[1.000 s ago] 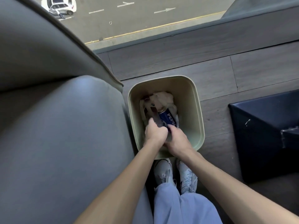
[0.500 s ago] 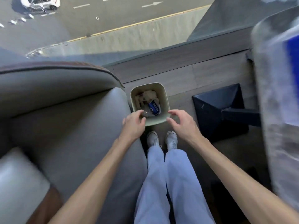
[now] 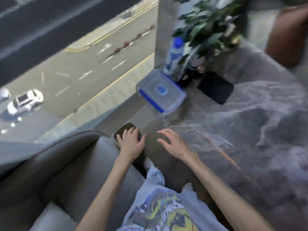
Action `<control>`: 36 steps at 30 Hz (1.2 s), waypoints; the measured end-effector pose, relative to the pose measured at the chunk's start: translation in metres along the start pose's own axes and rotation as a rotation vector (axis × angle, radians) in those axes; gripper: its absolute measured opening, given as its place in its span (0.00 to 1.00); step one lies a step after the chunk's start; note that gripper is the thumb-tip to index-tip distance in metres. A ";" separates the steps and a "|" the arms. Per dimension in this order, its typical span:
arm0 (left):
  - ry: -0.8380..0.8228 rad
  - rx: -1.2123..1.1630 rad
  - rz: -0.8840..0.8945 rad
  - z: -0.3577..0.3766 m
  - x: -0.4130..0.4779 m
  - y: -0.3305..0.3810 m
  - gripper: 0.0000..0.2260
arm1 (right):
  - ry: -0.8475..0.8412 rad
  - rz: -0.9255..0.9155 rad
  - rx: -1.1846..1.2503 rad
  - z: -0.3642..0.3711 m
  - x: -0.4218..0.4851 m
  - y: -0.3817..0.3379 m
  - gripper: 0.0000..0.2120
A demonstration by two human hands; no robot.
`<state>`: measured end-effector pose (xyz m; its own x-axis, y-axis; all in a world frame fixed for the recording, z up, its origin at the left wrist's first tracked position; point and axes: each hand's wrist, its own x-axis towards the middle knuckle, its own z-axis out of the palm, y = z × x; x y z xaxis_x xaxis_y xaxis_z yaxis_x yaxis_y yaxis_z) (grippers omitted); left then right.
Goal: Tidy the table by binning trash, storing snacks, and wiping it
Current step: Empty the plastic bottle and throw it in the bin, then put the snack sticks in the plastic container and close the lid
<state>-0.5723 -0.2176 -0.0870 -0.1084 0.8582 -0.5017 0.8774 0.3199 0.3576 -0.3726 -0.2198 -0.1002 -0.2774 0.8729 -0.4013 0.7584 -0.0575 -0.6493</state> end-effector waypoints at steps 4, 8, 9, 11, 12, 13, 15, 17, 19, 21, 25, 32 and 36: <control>-0.053 0.164 0.279 0.010 -0.015 0.109 0.24 | 0.305 0.147 -0.011 -0.066 -0.073 0.069 0.18; -0.059 0.321 0.510 0.045 -0.051 0.212 0.24 | 0.592 0.336 0.031 -0.120 -0.185 0.154 0.16; -0.069 0.336 0.551 0.058 -0.063 0.235 0.24 | 0.659 0.389 0.053 -0.129 -0.216 0.173 0.16; -0.099 0.369 0.638 0.090 -0.090 0.277 0.23 | 0.774 0.474 0.092 -0.140 -0.280 0.210 0.16; -0.120 0.383 0.677 0.106 -0.104 0.294 0.23 | 0.814 0.517 0.104 -0.142 -0.312 0.226 0.16; -0.142 0.393 0.715 0.123 -0.119 0.310 0.22 | 0.847 0.564 0.114 -0.143 -0.342 0.239 0.16; -0.179 0.412 0.785 0.154 -0.146 0.338 0.21 | 0.905 0.647 0.140 -0.143 -0.398 0.262 0.16; -0.217 0.436 0.844 0.180 -0.169 0.362 0.21 | 0.966 0.703 0.171 -0.141 -0.440 0.279 0.16; -0.248 0.453 0.894 0.198 -0.187 0.381 0.22 | 1.011 0.753 0.218 -0.140 -0.470 0.289 0.14; -0.270 0.454 0.939 0.211 -0.201 0.397 0.22 | 1.039 0.798 0.283 -0.138 -0.490 0.296 0.14; -0.274 0.449 1.027 0.217 -0.215 0.423 0.20 | 1.072 0.823 0.411 -0.134 -0.503 0.303 0.14; -0.281 0.540 1.118 0.224 -0.194 0.470 0.21 | 1.108 0.877 0.667 -0.118 -0.499 0.312 0.13; -0.274 0.600 1.152 0.232 -0.188 0.500 0.20 | 1.081 0.938 0.718 -0.127 -0.494 0.322 0.13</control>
<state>-0.0047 -0.3120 0.0040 0.8665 0.3868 -0.3156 0.4806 -0.8175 0.3174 0.0834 -0.6083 -0.0288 0.8701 0.2982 -0.3925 -0.0957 -0.6788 -0.7280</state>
